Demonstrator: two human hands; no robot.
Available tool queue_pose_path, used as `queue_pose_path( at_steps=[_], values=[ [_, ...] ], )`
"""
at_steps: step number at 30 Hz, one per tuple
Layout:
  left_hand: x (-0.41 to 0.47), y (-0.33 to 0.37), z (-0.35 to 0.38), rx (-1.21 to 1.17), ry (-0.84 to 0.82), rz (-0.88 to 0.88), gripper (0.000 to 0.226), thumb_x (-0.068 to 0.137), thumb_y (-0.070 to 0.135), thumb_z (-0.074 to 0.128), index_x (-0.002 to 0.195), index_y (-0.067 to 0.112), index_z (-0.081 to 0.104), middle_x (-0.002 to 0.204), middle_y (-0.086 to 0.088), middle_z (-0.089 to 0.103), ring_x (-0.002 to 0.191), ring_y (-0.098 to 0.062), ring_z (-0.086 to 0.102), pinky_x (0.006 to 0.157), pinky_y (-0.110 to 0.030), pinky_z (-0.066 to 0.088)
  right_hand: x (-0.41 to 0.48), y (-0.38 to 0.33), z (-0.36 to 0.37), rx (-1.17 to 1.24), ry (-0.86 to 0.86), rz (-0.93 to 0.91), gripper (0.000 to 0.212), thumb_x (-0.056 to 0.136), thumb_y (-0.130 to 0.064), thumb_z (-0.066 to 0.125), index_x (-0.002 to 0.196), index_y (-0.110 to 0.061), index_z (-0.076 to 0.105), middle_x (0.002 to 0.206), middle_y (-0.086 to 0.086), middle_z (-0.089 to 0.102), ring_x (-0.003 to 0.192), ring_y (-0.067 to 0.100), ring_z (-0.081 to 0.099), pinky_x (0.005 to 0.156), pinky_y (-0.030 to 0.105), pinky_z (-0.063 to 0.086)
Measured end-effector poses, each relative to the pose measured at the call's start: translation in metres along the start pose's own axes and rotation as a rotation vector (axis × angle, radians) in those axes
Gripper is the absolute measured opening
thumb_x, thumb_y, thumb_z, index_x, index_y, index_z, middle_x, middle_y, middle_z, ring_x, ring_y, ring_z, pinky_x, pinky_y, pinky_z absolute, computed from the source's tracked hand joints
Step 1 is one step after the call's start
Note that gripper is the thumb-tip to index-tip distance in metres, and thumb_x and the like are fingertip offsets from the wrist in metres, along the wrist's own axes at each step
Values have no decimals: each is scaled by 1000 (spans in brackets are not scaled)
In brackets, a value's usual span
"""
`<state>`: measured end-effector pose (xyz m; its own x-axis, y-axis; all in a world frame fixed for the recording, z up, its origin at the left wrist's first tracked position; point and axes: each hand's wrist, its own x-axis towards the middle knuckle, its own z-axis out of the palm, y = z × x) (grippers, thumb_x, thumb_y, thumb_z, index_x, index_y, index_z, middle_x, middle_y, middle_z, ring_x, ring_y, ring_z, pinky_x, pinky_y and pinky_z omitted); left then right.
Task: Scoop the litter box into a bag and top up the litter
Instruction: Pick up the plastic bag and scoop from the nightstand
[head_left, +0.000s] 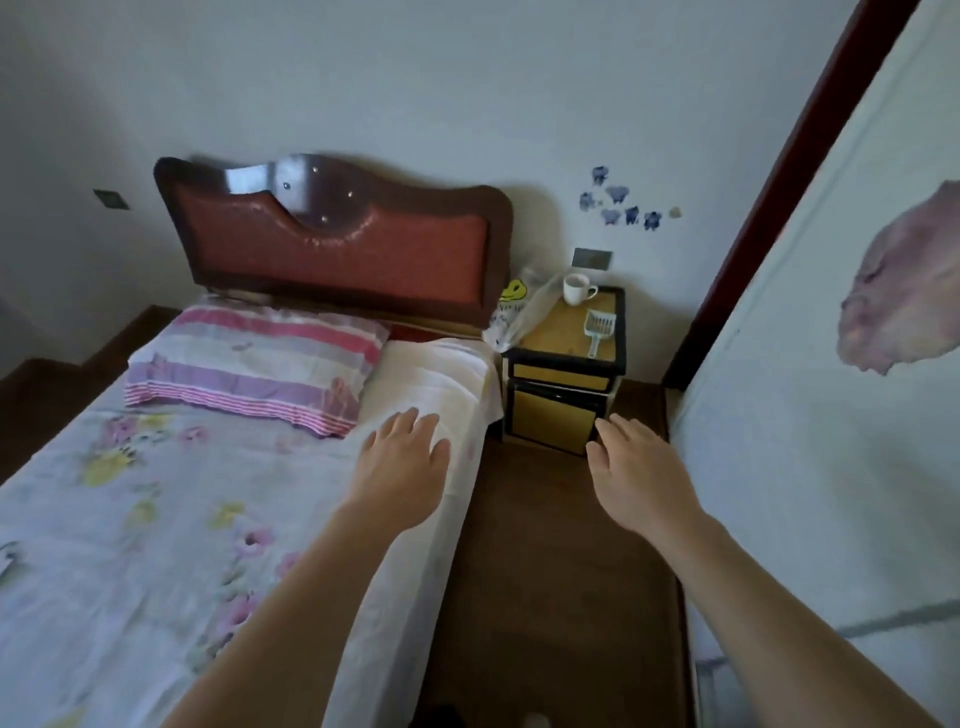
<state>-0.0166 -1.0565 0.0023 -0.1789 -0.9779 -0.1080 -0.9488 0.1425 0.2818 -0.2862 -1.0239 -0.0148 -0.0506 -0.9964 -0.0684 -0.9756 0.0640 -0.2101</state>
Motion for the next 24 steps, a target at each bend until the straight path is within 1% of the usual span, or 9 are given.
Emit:
queue_pose_path(
  at_steps=[3, 6, 10, 12, 14, 19, 22, 24],
  values=[
    [54, -8, -5, -8, -9, 9, 50, 104, 43, 28, 151, 24, 32, 161, -1, 29, 149, -23, 25, 121, -46, 24, 55, -2, -3, 5, -9, 11, 53, 105, -42, 25, 151, -19, 34, 159, 2, 34, 148, 21, 27, 119, 38, 25],
    [121, -21, -7, 11, 11, 35, 48, 104, 42, 27, 148, 24, 35, 157, -1, 34, 145, -22, 29, 119, -45, 26, 116, -5, -1, 5, -18, 30, 53, 105, -42, 24, 152, -18, 33, 159, 2, 34, 148, 20, 27, 121, 39, 26],
    [212, -27, -6, 19, -24, 115, 48, 104, 39, 26, 147, 22, 37, 157, -2, 34, 145, -22, 29, 117, -44, 27, 184, -2, 1, 11, 3, 94, 50, 105, -40, 27, 149, -18, 38, 154, 0, 41, 143, 19, 34, 116, 35, 30],
    [254, -23, -7, 27, -33, 172, 44, 104, 36, 28, 143, 20, 41, 151, -3, 39, 141, -22, 32, 114, -42, 29, 213, 4, -3, 12, 9, 132, 50, 105, -41, 28, 149, -19, 38, 155, 0, 40, 144, 19, 34, 116, 35, 30],
    [292, -14, -9, 37, -53, 224, 44, 103, 36, 29, 142, 20, 43, 149, -3, 42, 140, -21, 33, 114, -42, 29, 238, 12, -10, 1, 4, 184, 51, 105, -40, 27, 150, -19, 36, 156, 1, 38, 145, 20, 32, 117, 36, 29],
    [387, 12, -8, 75, -80, 291, 45, 103, 36, 32, 144, 20, 42, 153, -3, 40, 146, -23, 27, 119, -47, 23, 305, 35, -22, -8, 28, 211, 45, 105, -37, 31, 144, -18, 45, 142, 1, 52, 129, 19, 47, 105, 31, 39],
    [443, 33, 1, 115, -93, 289, 46, 104, 36, 32, 146, 20, 40, 154, -4, 39, 147, -24, 26, 119, -44, 20, 356, 65, -12, 0, 43, 207, 40, 104, -35, 34, 136, -17, 51, 135, 2, 57, 123, 19, 52, 101, 32, 43],
    [480, 46, 11, 125, -107, 284, 43, 103, 35, 32, 141, 20, 44, 148, -3, 44, 142, -23, 32, 116, -44, 24, 394, 89, 1, 5, 42, 194, 38, 102, -35, 33, 127, -19, 56, 123, -1, 61, 108, 14, 56, 91, 30, 48]
  ],
)
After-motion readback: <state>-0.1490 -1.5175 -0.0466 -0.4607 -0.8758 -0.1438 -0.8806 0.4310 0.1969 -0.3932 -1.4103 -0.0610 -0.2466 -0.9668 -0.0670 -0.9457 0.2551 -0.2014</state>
